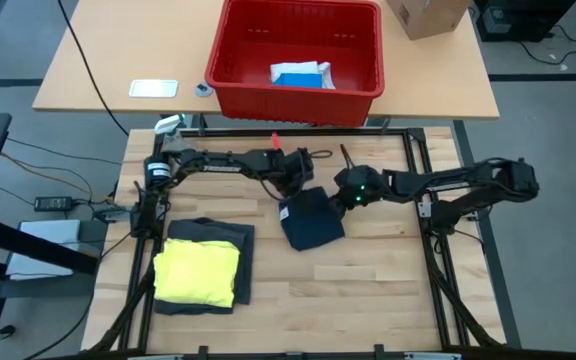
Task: Fold Laundry from Bin
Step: Fold the dark blue short
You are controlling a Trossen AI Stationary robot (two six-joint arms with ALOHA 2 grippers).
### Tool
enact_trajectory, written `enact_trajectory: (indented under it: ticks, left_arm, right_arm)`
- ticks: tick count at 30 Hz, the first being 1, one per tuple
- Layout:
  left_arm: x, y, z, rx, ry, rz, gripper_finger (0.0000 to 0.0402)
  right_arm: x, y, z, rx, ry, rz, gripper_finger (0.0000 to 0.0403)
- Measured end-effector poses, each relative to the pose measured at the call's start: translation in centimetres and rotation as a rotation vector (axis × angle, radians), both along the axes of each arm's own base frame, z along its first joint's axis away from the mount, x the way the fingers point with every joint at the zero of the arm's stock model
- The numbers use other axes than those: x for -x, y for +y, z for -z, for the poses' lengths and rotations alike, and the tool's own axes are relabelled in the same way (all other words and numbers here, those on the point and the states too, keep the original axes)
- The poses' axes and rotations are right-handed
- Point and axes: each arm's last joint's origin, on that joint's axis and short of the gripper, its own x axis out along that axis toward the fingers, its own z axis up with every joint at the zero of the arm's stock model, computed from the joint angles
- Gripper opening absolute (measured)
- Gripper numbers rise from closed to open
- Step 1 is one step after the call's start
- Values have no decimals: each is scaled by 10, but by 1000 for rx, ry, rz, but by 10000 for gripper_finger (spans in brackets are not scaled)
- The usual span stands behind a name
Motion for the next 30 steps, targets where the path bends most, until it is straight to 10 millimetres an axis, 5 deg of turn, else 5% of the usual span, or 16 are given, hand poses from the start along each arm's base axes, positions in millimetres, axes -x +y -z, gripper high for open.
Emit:
enact_trajectory:
  ticks: [6,14,18,23,30]
  left_arm:
    - [12,6,-20,-42,4,-48,188]
    - [29,-2,-13,-11,212,-77,242]
    - [33,-15,-19,-7,246,-81,243]
    - [39,-30,-58,-116,112,-89,230]
    - [63,-19,-100,-249,23,-168,195]
  right_arm:
    - [-5,12,9,79,39,-97,169]
    - [-2,8,12,367,146,159,159]
    - [-4,7,8,508,141,107,159]
    - [-20,15,4,418,-57,-158,156]
    - [-50,17,46,413,89,-266,132]
